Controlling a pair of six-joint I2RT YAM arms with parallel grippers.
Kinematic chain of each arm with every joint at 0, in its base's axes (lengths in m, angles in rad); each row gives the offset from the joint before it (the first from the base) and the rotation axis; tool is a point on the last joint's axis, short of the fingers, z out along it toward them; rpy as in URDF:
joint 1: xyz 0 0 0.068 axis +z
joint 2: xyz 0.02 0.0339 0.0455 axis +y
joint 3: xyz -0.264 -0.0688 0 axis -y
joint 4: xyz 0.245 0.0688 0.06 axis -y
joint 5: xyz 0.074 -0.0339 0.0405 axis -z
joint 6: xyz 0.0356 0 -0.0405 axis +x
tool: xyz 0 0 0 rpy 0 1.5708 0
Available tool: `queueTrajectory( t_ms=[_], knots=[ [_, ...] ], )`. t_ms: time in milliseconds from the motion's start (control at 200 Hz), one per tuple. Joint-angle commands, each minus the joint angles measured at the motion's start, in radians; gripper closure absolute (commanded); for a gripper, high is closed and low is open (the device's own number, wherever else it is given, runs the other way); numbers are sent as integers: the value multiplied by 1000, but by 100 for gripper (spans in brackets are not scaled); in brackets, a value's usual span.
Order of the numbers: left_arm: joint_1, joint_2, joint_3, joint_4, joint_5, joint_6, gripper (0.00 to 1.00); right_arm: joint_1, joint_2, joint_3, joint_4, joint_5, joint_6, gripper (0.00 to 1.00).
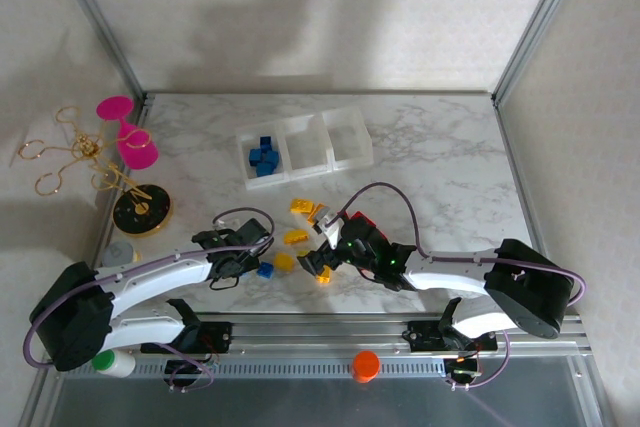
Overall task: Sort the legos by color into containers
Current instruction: Pick up the lego from the bottom-left of the table, then place the lego in the container.
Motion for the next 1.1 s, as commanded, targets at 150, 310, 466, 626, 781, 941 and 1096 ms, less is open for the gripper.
queueTrajectory(
  t_ms=[150,310,466,626,781,941,1096],
  knots=[
    [-8,-44,155,-93,-119,51,75,-10,-59,-11,24,67,30,1],
    [23,6,305,-82,-173,145,74,-49,-68,23,4,58,53,1],
    [87,125,498,-52,-179,262,73,-123,-69,57,2,6,89,1],
    [209,268,643,31,-98,389,74,-185,-55,87,12,-27,92,1],
    [294,433,782,99,-97,493,73,-229,1,153,-3,-24,97,1],
    [362,615,920,121,-124,533,73,-243,38,176,13,-8,89,1],
    [420,763,1013,133,-79,533,73,-244,73,213,-15,-21,75,1]
  ],
)
